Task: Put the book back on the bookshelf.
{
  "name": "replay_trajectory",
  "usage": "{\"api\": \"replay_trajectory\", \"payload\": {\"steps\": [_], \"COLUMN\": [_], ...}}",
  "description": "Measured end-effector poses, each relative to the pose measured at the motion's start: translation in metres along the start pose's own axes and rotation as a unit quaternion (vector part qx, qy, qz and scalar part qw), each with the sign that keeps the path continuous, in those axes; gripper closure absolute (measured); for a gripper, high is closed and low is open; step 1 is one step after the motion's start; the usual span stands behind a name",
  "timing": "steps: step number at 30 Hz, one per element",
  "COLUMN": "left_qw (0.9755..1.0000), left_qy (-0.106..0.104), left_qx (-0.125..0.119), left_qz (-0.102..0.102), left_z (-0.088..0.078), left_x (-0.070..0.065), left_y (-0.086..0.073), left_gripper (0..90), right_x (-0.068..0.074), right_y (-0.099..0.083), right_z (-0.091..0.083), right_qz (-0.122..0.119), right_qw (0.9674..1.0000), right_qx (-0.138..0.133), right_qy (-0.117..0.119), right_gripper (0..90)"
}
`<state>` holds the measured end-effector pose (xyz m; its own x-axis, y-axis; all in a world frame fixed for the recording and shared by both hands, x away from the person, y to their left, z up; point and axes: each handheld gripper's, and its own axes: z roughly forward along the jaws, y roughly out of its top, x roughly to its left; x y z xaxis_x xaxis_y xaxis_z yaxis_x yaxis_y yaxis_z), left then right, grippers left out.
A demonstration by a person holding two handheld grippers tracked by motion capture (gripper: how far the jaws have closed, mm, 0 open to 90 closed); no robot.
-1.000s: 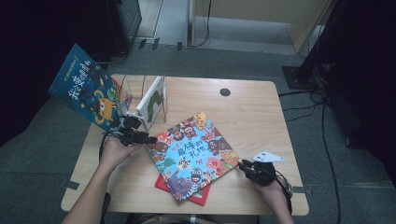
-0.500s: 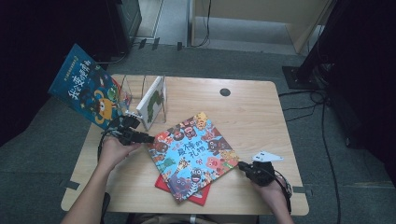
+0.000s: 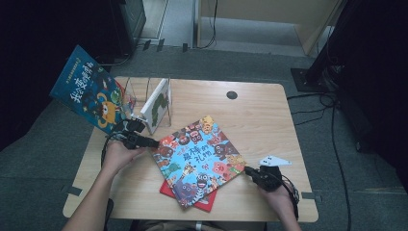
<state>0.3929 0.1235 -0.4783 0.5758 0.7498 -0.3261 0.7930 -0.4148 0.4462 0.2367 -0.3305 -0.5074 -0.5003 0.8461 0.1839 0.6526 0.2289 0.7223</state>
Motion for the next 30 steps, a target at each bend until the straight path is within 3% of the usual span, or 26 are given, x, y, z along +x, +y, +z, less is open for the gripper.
{"api": "replay_trajectory", "payload": {"steps": [5,18,30], "left_qw": [1.0000,1.0000,0.9999], "left_qy": [0.006,-0.005,-0.004], "left_qx": [0.002,0.004,-0.004], "left_qz": [0.002,-0.003,-0.009], "left_z": [-0.001,-0.005,-0.006], "left_x": [-0.003,-0.009,-0.017], "left_y": [0.000,-0.013,-0.022], "left_gripper": [66.3,67.2,66.3], "right_x": [-0.001,-0.010,-0.020], "right_y": [0.001,0.007,0.017], "right_z": [0.001,0.006,0.017], "right_qz": [0.006,0.034,0.035], "right_qw": [1.0000,0.9994,0.9990], "right_qx": [-0.002,-0.005,-0.022], "right_qy": [0.001,-0.005,-0.018], "right_gripper": [90.0,90.0,90.0]}}
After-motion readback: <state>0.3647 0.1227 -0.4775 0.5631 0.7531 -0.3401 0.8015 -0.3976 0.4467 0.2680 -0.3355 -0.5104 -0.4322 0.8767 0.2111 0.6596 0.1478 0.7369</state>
